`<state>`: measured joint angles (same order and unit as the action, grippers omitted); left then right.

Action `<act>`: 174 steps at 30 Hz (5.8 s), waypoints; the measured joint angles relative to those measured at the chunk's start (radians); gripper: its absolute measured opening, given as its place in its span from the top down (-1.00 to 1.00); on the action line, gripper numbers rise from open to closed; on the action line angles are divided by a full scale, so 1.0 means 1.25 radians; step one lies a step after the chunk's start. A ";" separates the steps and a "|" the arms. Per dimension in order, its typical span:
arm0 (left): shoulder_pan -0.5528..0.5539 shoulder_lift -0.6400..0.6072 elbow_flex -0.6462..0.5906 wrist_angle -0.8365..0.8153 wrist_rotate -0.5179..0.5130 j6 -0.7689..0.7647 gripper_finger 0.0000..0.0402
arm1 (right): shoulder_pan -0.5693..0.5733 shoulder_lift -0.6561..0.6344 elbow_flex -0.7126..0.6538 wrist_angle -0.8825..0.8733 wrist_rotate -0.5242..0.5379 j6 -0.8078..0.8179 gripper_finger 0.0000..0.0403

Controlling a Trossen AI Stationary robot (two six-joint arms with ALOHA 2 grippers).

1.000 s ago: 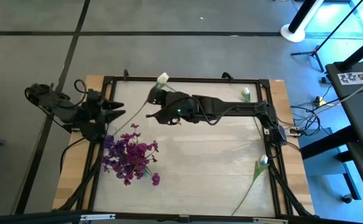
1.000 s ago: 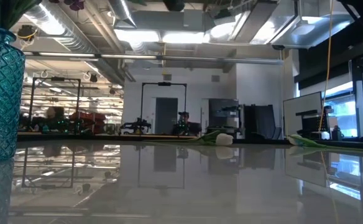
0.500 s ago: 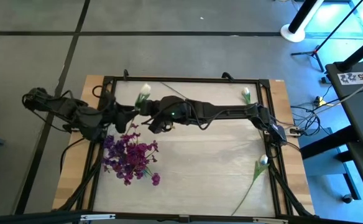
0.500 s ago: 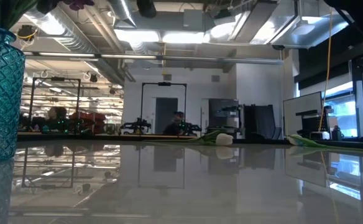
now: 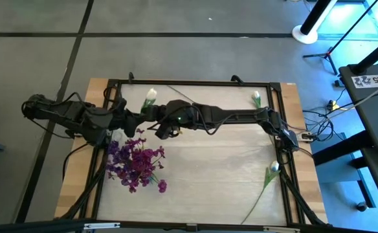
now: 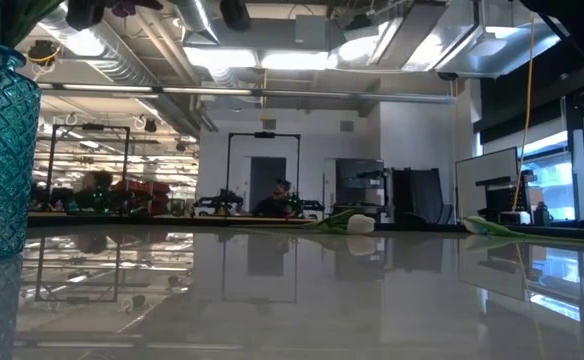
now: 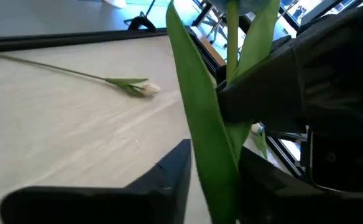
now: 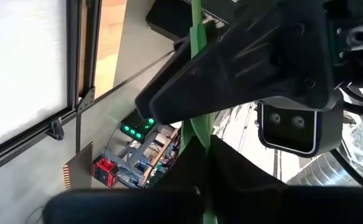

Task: Sort flowers into vase by color
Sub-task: Put the center white flower into the transparent vase

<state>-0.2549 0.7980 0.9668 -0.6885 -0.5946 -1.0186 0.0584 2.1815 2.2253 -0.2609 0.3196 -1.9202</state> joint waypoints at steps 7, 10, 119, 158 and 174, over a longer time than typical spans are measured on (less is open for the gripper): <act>0.023 -0.001 0.000 -0.007 -0.005 0.049 0.95 | 0.002 0.000 0.000 0.000 -0.026 0.009 0.61; 0.023 -0.013 -0.001 -0.005 -0.042 0.096 0.96 | 0.001 0.000 0.000 0.042 -0.016 0.046 0.35; 0.013 -0.625 -0.160 -0.234 0.381 0.353 0.47 | 0.283 -0.159 0.000 0.059 0.919 1.210 -0.45; 0.013 -0.345 0.103 -0.643 0.440 0.345 -0.07 | -0.143 -0.093 -0.220 -0.641 0.075 2.090 -0.43; 0.013 -0.287 0.103 -0.659 0.388 0.272 -0.06 | -0.337 -0.093 -0.539 -0.438 -0.153 1.972 0.13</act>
<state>-0.2390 0.4395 1.0962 -1.5124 -0.1101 -0.6784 -0.3626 2.0655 1.5513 -0.8079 0.1282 0.5446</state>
